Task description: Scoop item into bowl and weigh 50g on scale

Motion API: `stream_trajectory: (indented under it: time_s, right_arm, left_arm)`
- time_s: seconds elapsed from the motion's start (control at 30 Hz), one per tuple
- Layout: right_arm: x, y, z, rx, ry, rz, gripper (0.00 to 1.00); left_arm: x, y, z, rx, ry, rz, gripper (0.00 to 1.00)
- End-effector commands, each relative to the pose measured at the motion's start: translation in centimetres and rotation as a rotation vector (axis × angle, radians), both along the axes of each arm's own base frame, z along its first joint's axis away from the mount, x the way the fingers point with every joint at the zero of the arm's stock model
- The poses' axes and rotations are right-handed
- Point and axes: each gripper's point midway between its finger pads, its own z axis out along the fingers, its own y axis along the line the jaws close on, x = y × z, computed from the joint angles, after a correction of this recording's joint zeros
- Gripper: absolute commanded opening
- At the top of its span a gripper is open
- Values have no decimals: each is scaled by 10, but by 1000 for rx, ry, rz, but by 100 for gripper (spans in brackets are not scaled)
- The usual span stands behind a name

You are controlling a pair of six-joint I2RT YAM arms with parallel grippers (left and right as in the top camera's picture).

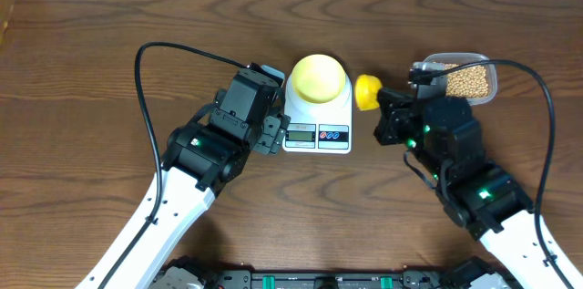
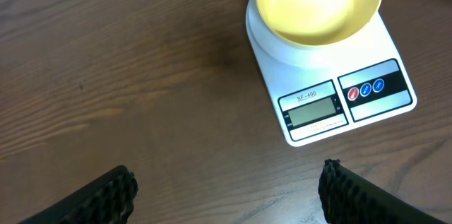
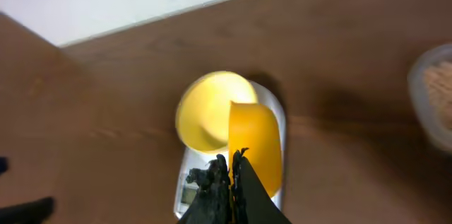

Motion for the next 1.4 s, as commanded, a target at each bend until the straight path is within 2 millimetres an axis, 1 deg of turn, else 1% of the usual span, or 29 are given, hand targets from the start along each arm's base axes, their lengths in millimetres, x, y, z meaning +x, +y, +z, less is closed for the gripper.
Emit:
stream_trajectory:
  time_s: [0.0, 0.13, 0.33, 0.63, 0.8, 1.0, 1.1, 1.2, 1.37]
  right_arm:
    - [5, -17, 18, -32, -21, -42, 1]
    - [5, -32, 16, -46, 18, -86, 1]
    - [9, -49, 15, -43, 30, -166, 1]
    - [13, -54, 24, -101, 31, -164, 1]
    - [25, -65, 24, -169, 83, -175, 1]
    - [48, -74, 24, -251, 122, -171, 1]
    - [58, -79, 28, -305, 126, -149, 1]
    - [65, -90, 37, -337, 132, -156, 1]
    - [67, -111, 49, -385, 134, -173, 1]
  left_arm:
    - [1, 1, 3, 9, -15, -5, 85]
    - [1, 1, 3, 9, -15, -5, 84]
    - [1, 1, 3, 9, -15, -5, 84]
    - [1, 1, 3, 9, -15, -5, 84]
    - [1, 1, 3, 9, -15, -5, 84]
    - [1, 1, 3, 9, -15, -5, 85]
    - [1, 1, 3, 9, -15, -5, 84]
    - [1, 1, 3, 9, -15, -5, 84]
    - [1, 1, 3, 9, -15, -5, 85]
